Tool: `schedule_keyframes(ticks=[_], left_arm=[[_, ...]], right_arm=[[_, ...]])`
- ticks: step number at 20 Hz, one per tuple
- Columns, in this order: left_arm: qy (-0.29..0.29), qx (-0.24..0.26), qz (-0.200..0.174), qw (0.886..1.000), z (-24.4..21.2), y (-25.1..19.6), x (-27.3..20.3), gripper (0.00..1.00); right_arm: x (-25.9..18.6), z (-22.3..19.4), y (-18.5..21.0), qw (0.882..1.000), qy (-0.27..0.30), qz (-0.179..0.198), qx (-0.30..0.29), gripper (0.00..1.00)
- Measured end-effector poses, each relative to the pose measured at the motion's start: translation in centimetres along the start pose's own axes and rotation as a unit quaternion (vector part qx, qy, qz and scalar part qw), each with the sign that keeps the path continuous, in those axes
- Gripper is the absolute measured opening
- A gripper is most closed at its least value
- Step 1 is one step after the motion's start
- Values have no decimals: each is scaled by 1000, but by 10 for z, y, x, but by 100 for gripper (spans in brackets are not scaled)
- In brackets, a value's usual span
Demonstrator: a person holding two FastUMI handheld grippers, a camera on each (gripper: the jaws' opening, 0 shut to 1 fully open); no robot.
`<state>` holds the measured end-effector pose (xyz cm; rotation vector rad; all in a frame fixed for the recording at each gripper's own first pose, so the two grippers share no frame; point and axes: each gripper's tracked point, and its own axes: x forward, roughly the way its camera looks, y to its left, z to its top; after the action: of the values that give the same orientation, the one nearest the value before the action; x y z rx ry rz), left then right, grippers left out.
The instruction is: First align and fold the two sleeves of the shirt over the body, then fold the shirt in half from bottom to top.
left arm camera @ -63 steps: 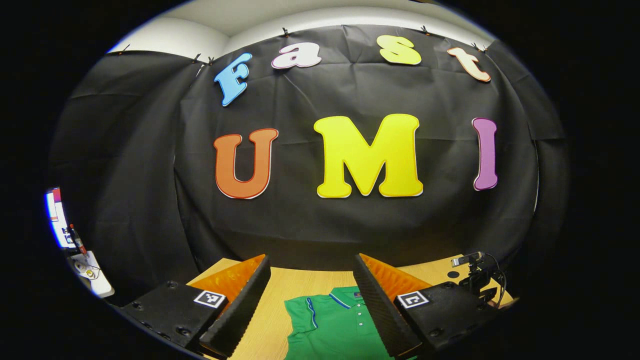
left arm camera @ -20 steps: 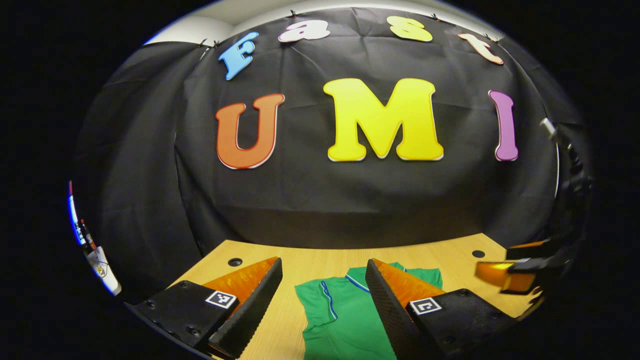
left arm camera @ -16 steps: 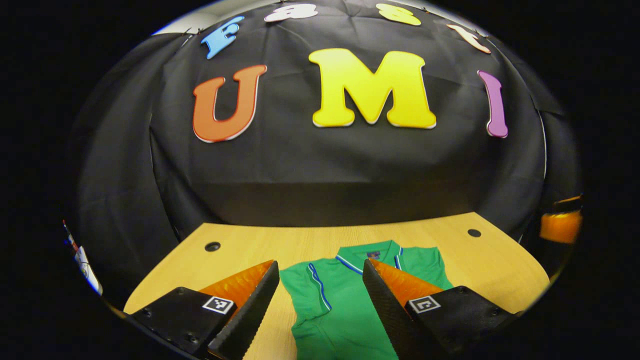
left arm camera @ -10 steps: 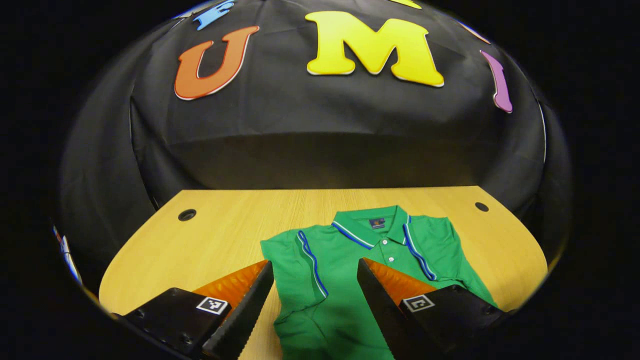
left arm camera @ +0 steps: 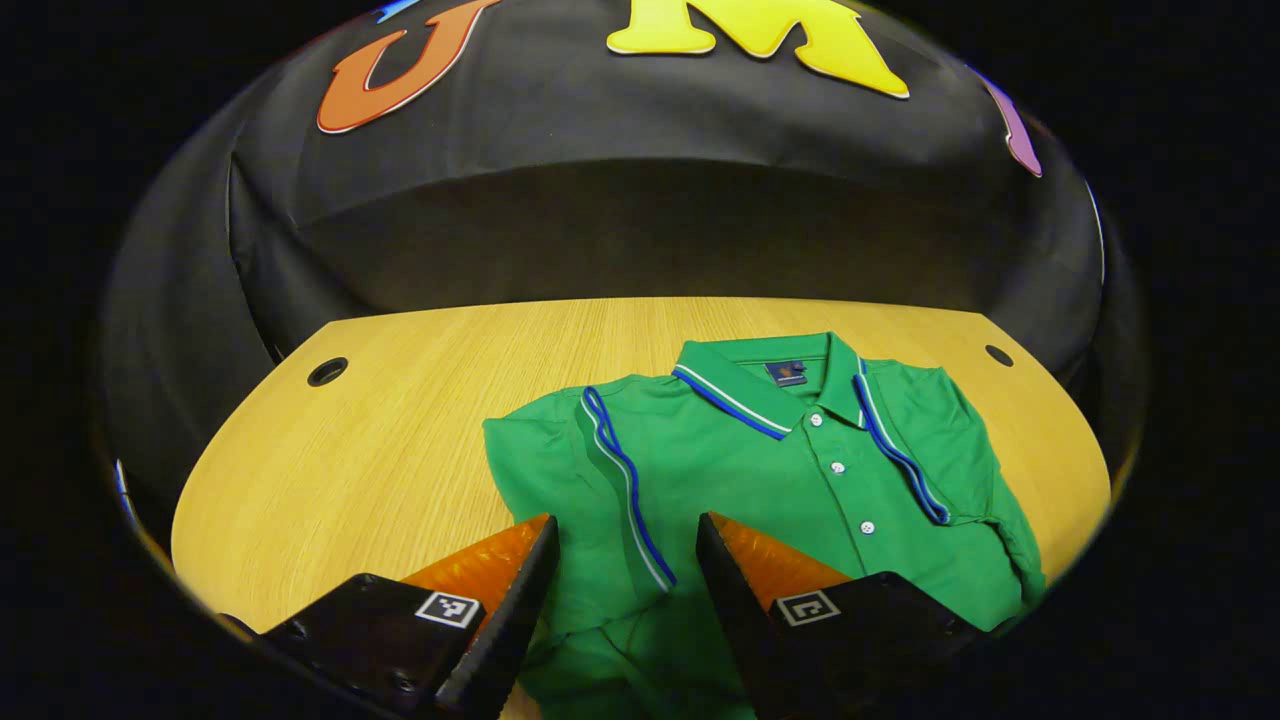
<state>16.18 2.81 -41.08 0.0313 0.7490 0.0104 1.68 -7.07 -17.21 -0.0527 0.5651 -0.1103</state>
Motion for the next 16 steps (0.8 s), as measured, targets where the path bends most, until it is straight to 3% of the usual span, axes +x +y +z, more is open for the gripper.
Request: schedule_keyframes(ticks=[2, 4, 5, 6, 7, 10, 11, 16], left_arm=[[9, -5, -3, 1000, -5, 0, 4, 89], [15, -3, -3, 1000, -8, 3, 7, 75], [11, -3, 0, 1000, -5, 5, 7, 60], [6, 0, 6, 1000, -2, 8, 7, 53], [2, 2, 5, 1000, 1, 8, 6, 35], [-4, 7, 8, 1000, 8, 14, 2, 17], [-3, 2, -3, 1000, 9, 10, 0, 6], [-19, -18, -12, 1000, 40, 11, -17, 5]], right_arm=[[4, -2, 1, 1000, 5, 2, 6, 97], [9, -4, 4, 1000, 10, 4, 4, 95], [10, -4, 4, 1000, 11, 5, 2, 96], [12, -4, 3, 1000, 11, 4, 1, 95], [14, -4, 5, 1000, 11, 5, 0, 97], [17, -4, 7, 1000, 14, 8, 2, 95], [18, -2, 8, 1000, 13, 9, 3, 97], [20, 4, 15, 1000, 3, 20, 5, 96]])
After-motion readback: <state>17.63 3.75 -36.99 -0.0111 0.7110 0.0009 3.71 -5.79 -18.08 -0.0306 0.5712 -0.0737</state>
